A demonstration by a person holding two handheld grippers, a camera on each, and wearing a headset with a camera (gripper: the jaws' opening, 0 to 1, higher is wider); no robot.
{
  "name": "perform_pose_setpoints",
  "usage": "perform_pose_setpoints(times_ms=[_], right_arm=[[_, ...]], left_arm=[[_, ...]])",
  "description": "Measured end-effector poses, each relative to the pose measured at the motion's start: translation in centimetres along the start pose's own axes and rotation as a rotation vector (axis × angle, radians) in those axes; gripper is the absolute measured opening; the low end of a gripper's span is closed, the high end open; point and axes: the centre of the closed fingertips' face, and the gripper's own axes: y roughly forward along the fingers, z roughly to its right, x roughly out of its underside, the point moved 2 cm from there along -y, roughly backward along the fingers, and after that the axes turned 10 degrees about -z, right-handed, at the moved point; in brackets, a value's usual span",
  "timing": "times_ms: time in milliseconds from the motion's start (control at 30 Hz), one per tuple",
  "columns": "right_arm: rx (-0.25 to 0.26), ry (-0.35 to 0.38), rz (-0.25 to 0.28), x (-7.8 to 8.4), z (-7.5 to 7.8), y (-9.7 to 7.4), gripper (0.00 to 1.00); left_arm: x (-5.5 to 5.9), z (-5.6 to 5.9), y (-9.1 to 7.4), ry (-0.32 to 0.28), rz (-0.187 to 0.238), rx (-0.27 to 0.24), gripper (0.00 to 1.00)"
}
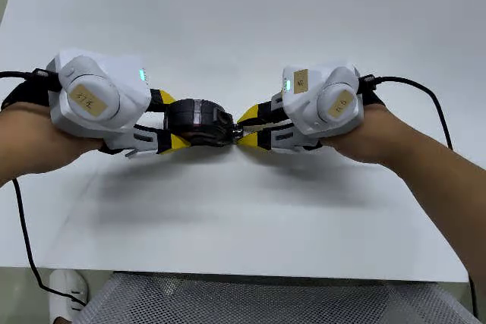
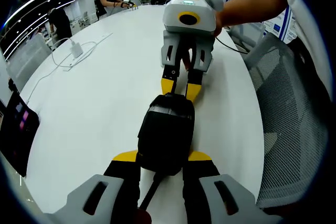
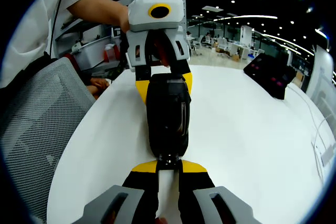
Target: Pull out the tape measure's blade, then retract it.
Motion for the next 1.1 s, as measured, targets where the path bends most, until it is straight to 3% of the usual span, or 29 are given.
perform_pose_setpoints(times_ms=[1100], right_arm=[[0.025,0.021,-0.027,2.6,-0.1,-2.4,0.09]], left_arm=[[0.0,0.0,0.0,0.002,-0.004,-0.001,0.25]])
